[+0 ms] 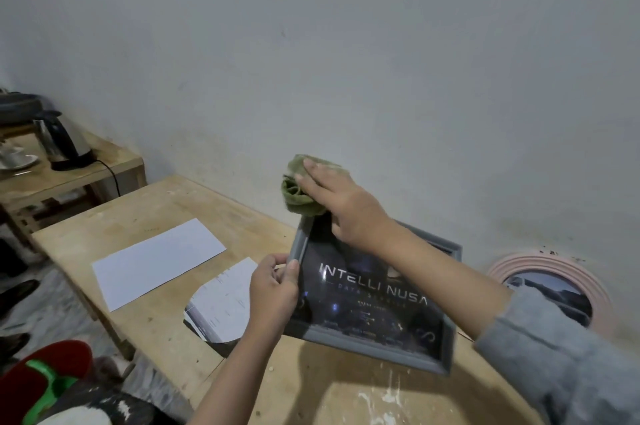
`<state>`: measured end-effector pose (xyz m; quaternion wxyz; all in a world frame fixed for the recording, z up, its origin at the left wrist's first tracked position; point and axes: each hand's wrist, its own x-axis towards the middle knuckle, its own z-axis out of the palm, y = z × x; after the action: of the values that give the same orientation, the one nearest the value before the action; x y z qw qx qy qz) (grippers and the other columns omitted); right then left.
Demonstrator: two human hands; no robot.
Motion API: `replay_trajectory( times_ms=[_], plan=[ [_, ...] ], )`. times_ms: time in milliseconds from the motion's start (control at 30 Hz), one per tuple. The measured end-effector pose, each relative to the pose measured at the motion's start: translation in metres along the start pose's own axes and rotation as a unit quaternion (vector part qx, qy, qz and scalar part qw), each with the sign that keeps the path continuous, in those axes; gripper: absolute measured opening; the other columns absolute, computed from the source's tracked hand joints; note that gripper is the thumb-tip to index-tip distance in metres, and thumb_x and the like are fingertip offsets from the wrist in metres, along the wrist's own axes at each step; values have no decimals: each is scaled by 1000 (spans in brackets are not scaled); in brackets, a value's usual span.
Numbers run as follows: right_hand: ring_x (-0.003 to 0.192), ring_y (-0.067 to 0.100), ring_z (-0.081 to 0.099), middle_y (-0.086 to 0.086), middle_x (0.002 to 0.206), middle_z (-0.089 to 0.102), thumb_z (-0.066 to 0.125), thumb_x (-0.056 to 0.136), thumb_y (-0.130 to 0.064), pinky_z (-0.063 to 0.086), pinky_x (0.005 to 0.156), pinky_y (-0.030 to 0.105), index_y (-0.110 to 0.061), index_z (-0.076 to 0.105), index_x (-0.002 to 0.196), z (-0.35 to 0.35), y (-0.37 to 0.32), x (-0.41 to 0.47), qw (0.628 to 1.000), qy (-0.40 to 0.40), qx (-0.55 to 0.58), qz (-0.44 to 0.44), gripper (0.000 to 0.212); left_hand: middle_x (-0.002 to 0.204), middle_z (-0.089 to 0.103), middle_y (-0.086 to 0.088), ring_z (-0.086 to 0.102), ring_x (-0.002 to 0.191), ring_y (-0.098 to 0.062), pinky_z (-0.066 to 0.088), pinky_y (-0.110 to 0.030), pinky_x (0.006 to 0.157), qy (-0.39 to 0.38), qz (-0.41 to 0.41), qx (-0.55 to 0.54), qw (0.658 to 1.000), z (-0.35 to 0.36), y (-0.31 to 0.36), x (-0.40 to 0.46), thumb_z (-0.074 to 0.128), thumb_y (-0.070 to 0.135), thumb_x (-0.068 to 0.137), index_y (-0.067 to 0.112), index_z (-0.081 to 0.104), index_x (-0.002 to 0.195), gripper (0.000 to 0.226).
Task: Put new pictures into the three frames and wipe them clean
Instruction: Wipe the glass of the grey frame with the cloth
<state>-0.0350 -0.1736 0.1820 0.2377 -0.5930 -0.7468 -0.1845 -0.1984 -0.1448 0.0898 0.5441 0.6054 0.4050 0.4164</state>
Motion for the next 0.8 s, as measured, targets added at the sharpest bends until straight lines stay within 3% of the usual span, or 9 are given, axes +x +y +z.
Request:
replay_trajectory(
  times_ms=[67,133,300,367,533,667,800],
  plan=[
    [131,38,41,20,143,42,43,68,13,43,100,53,-2,49,134,18,5,-1,998,-17,-57,-36,68,59,59,-5,50,43,-7,38,-20,41,-5,8,8,1000,4,2,-4,54,14,95,15,58,86,9],
    [129,40,44,19,141,46,31,79,7,49,90,56,-2,52,132,30,11,-8,995,-5,-78,-58,58,57,59,-2,50,41,-2,38,-17,40,3,-5,-4,1000,4,1,-5,54,13,95,12,58,86,10],
    [129,37,45,18,138,49,10,99,-2,46,97,48,-2,55,129,37,19,-25,991,36,-94,-85,55,54,63,4,56,50,-8,44,-24,49,-9,-16,-2,1000,-5,-9,-9,53,13,95,10,60,90,9],
    [131,37,43,18,141,46,10,100,-5,46,98,49,-2,53,131,38,26,-34,991,29,-99,-89,54,46,59,8,52,44,-2,40,-18,46,-7,-13,-3,1000,-8,-11,-8,53,11,95,12,58,87,9],
    [131,36,42,18,141,46,21,102,-7,45,100,49,-3,54,130,38,54,-62,992,12,-99,-78,44,51,64,5,59,50,-12,48,-25,47,20,-36,-47,998,-17,-13,0,52,8,95,11,60,85,12],
    [129,36,45,19,141,44,36,88,9,43,101,49,-2,53,131,32,79,-85,992,-8,-107,-59,47,58,65,0,57,54,-21,48,-26,48,28,-39,-58,997,-28,-16,10,52,6,95,6,61,90,10],
    [124,38,49,21,139,47,26,81,9,43,102,46,-4,49,132,19,94,-102,989,-46,-131,-43,57,68,56,-17,50,52,-27,45,-27,38,42,-68,-81,994,-37,-19,19,53,10,96,-2,59,99,13]
  ],
)
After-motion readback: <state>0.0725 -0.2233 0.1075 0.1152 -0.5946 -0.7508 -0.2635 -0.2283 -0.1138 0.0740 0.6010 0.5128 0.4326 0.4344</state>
